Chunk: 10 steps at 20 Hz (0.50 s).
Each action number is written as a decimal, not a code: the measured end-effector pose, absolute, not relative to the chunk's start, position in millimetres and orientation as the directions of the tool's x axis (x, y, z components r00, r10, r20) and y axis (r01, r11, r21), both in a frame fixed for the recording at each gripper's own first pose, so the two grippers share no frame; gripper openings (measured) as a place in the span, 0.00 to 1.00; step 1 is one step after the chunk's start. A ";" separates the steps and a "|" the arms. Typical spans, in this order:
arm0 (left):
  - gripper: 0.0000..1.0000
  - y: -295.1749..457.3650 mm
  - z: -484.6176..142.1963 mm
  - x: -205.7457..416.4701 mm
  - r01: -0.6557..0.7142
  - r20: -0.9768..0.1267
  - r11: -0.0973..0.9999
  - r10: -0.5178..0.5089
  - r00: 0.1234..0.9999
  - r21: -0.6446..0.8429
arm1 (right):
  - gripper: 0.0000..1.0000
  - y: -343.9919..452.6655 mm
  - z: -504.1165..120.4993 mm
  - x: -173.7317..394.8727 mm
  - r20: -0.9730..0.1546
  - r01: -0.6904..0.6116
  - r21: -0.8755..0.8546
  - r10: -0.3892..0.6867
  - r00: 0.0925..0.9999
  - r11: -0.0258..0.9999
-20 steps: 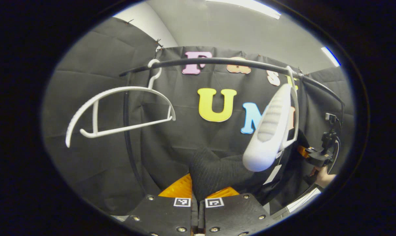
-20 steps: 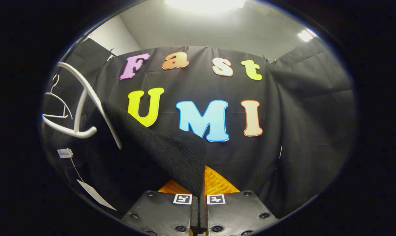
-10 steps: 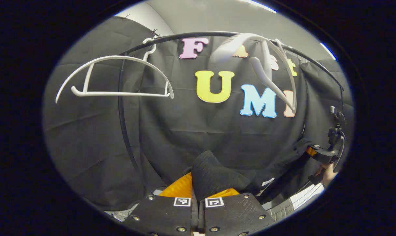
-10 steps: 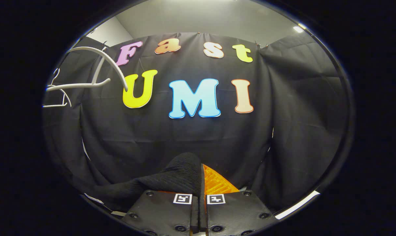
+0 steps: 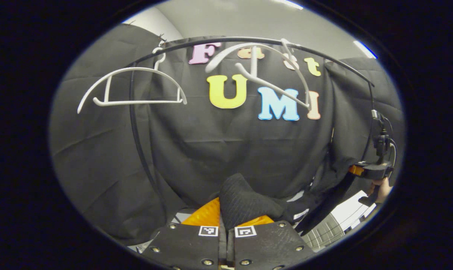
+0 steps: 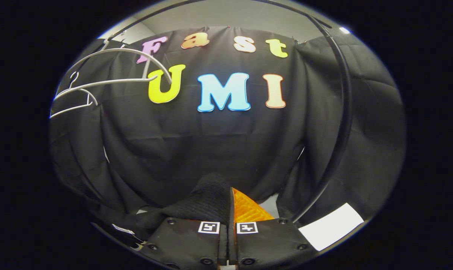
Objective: Grasp the clothes on the hanger with both hands and then place them into the laundry hamper below.
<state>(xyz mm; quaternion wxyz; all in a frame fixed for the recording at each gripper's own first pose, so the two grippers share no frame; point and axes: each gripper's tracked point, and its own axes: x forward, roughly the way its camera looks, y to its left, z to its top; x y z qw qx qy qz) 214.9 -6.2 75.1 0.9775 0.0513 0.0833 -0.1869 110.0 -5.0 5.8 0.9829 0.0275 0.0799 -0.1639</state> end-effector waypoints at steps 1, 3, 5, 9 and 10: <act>0.02 -11.9 73.4 212.4 0.395 -0.183 0.917 -0.379 0.907 0.059 | 0.00 8.6 0.1 101.8 -0.188 0.306 0.034 -0.295 0.937 0.951; 0.02 -20.7 63.5 208.6 0.435 -0.193 0.899 -0.419 0.887 0.047 | 0.03 33.0 -9.1 87.8 -0.221 0.276 0.057 -0.257 0.941 0.960; 0.02 -28.2 45.4 204.5 0.470 -0.207 0.881 -0.450 0.869 0.057 | 0.03 55.2 -20.9 79.6 -0.251 0.262 0.086 -0.233 0.939 0.961; 0.01 -36.5 5.9 214.6 0.512 -0.280 0.856 -0.476 0.834 0.070 | 0.03 88.6 -55.6 71.4 -0.326 0.250 0.118 -0.200 0.924 0.961; 0.01 -35.3 -6.9 212.5 0.514 -0.300 0.855 -0.472 0.829 0.075 | 0.03 93.7 -64.8 70.8 -0.343 0.253 0.132 -0.195 0.919 0.958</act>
